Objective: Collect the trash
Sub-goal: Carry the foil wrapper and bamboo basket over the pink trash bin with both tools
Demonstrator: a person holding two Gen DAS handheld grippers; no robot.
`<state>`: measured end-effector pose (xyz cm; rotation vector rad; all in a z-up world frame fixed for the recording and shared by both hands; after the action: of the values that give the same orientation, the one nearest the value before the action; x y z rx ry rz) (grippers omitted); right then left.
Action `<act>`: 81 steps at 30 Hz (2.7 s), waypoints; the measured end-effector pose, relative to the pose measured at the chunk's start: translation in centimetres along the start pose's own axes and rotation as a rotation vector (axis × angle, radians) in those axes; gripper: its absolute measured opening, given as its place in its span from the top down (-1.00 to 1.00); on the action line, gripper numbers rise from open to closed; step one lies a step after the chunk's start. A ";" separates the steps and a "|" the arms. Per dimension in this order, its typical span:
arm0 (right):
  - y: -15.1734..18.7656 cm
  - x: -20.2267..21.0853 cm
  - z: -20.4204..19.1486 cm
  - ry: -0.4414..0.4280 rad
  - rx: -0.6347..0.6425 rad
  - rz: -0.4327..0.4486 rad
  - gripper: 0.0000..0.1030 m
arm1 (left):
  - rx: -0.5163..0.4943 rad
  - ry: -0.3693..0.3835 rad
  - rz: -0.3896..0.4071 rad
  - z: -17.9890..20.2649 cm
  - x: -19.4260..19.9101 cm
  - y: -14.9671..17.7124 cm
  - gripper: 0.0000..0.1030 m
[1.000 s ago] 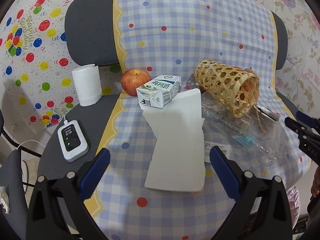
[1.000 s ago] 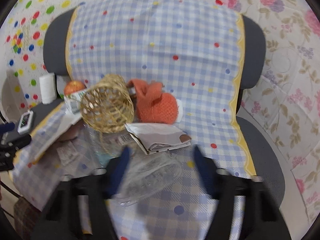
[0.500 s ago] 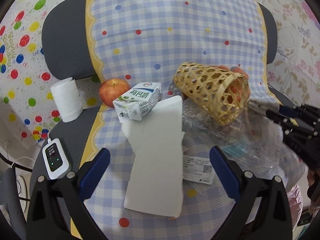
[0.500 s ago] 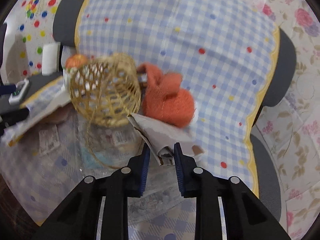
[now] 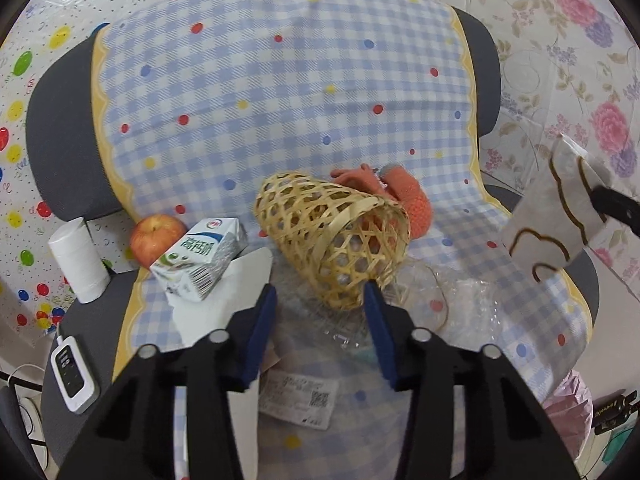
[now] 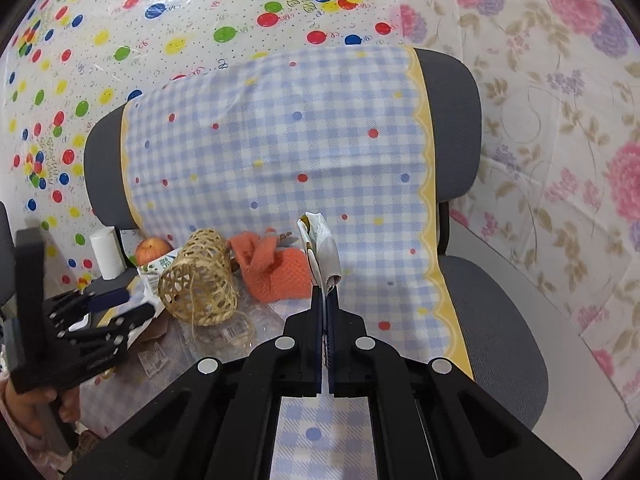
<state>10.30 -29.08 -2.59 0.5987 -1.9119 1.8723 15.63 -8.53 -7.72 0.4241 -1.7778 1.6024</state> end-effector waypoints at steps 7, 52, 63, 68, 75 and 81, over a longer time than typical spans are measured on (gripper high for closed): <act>1.5 0.1 0.4 -0.020 -0.021 -0.015 0.96 | 0.028 -0.002 -0.028 -0.3 -2.9 -0.8 0.55; 26.0 21.8 11.4 0.389 -0.380 -0.129 0.96 | -0.368 0.536 -0.068 26.6 11.8 17.0 0.93; 25.8 20.8 12.7 0.352 -0.403 -0.123 0.95 | -0.382 0.515 -0.043 27.2 11.2 15.9 0.93; 22.6 20.3 11.2 0.309 -0.324 -0.081 0.96 | -0.295 0.454 0.047 23.1 12.4 12.4 0.93; 20.3 18.7 9.1 0.305 -0.250 -0.107 0.96 | -0.286 0.437 0.040 21.5 12.6 11.0 0.93; 24.7 19.5 10.6 0.354 -0.326 -0.204 0.96 | -0.347 0.536 -0.066 25.2 11.0 15.1 0.93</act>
<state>-19.46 -39.85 -12.48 0.3183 -1.7894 1.3928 -8.90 -27.72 -11.13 -0.1052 -1.5540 1.1822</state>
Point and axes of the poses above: each gripper's, at about its wrist camera, not at the fingertips, and x roughly against the way its jaws point, z to its right, y to its underside, the point moved 3 cm from there along -x, roughly the way its jaws point, and after that the axes turned 4 degrees about x, right-handed, at the moved point
